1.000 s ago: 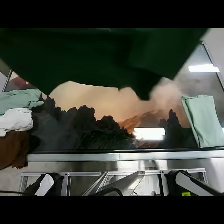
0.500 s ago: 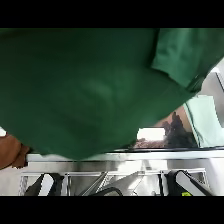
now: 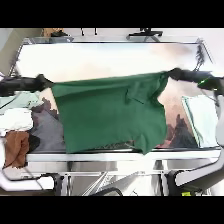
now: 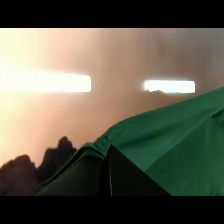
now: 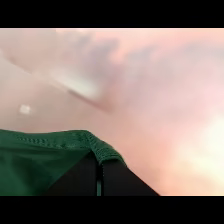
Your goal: Fold the shirts.
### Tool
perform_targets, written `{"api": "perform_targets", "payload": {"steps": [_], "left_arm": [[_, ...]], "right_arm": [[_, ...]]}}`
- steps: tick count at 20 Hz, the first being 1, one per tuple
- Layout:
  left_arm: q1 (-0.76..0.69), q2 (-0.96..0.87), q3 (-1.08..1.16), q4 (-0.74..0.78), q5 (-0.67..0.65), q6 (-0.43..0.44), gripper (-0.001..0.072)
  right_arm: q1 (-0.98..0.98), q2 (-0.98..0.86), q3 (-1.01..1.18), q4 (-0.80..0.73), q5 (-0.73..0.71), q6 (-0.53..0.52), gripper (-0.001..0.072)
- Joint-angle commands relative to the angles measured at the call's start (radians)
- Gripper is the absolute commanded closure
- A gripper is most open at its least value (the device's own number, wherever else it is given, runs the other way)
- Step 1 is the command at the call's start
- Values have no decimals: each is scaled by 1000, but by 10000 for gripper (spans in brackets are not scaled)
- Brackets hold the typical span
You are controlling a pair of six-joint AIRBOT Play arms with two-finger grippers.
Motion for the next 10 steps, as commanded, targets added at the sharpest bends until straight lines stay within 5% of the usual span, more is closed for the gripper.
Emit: {"api": "perform_targets", "payload": {"steps": [1, 6, 10], "left_arm": [[-45, -347, 239, 29, -41, -36, 694], [-80, -534, 646, 31, -80, -110, 694], [-77, -524, 629, 39, -116, -106, 694]], "right_arm": [[13, -206, 108, 2, -35, 37, 684], [-2, -243, 244, -17, -1, 69, 684], [-10, -204, 243, -192, 145, 151, 684]]}}
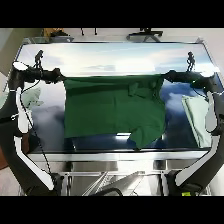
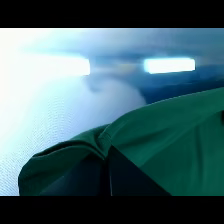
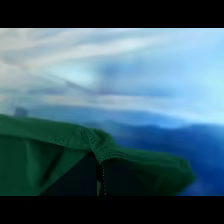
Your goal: Fold the shirts.
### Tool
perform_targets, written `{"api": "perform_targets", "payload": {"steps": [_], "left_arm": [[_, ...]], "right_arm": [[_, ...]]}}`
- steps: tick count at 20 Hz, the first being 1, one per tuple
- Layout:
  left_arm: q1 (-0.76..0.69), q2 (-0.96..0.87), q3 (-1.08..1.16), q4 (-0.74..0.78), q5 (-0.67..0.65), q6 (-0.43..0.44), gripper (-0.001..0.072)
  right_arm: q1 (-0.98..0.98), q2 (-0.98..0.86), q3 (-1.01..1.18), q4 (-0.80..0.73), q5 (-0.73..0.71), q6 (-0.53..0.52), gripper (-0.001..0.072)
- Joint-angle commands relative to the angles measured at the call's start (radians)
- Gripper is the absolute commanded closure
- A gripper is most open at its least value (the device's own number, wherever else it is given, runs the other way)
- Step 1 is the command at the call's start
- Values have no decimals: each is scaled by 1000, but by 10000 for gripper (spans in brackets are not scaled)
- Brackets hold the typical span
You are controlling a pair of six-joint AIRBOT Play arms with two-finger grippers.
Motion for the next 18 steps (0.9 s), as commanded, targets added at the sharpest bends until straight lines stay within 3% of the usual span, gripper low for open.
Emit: {"api": "perform_targets", "payload": {"steps": [1, 4, 8, 18], "left_arm": [[-2, -10, -7, 9, -32, 12, 694], [-10, 1, -79, 122, -59, 23, 693], [-22, 1, -132, 270, -58, 16, 693], [-54, -1, -142, 267, -73, 27, 687]], "right_arm": [[-3, 20, 13, -184, 132, 89, 684], [0, 23, -31, -244, 189, 125, 685], [0, 23, -168, -247, 122, 112, 684], [6, 23, -189, -239, 66, 110, 681]]}}
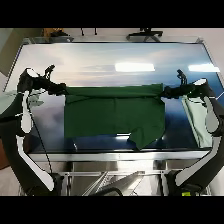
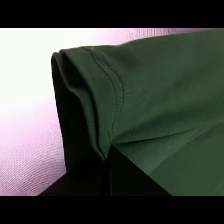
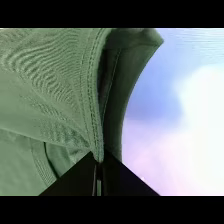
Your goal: Fold the shirts.
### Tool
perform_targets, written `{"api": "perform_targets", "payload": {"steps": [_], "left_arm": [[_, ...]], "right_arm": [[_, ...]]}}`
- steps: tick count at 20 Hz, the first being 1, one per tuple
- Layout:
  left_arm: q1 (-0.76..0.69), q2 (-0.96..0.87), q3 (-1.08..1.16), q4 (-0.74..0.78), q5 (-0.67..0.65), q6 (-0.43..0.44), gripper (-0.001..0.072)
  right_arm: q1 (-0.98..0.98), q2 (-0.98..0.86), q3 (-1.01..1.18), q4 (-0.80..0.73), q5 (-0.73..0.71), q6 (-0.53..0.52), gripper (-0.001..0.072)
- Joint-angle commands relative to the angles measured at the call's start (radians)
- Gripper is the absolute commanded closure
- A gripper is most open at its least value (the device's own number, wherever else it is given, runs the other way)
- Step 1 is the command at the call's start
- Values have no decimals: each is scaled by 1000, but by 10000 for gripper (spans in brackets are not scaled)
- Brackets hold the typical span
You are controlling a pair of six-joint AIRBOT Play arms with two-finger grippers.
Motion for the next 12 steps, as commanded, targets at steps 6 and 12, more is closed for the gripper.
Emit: {"api": "perform_targets", "payload": {"steps": [6, 12], "left_arm": [[23, 8, 186, 6, -277, -146, 77], [114, 267, -292, 7, -272, -167, 115]], "right_arm": [[-38, 125, 2, 16, 76, 21, 328], [-196, 394, -178, 10, 181, 87, 341]]}}
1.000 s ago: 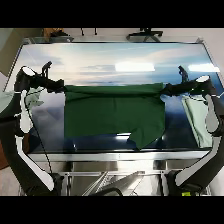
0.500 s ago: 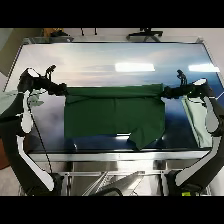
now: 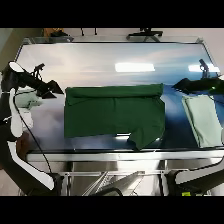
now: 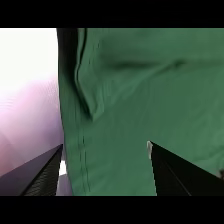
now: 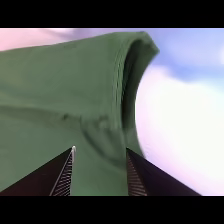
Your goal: Fold the shirts.
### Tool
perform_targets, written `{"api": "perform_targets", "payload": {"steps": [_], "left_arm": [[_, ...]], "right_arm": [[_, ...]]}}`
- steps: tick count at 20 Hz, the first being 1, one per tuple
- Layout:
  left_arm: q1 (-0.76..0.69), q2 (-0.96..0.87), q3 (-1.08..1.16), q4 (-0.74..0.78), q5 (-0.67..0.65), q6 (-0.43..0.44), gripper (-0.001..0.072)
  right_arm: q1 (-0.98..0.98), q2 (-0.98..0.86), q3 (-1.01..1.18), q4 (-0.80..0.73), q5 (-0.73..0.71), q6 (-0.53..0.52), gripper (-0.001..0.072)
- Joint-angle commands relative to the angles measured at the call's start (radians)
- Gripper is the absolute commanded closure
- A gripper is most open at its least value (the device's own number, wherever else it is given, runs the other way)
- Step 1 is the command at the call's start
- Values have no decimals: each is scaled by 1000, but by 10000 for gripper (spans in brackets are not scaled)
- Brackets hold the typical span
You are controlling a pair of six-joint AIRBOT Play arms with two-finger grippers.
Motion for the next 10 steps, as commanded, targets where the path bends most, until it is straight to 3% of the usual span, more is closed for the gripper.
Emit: {"api": "perform_targets", "payload": {"steps": [1, 4, 6, 10], "left_arm": [[47, 169, -372, -1, 49, 8, 115], [74, 297, -723, -2, 188, 67, 115], [82, 338, -856, -5, 254, 101, 115], [45, 346, -952, -85, 330, 158, 116]], "right_arm": [[-85, 171, -196, -3, 47, 33, 340], [-133, 306, -449, -3, 26, 64, 327], [-135, 370, -581, -12, 10, 97, 103], [-134, 440, -730, -12, 14, 97, 101]]}}
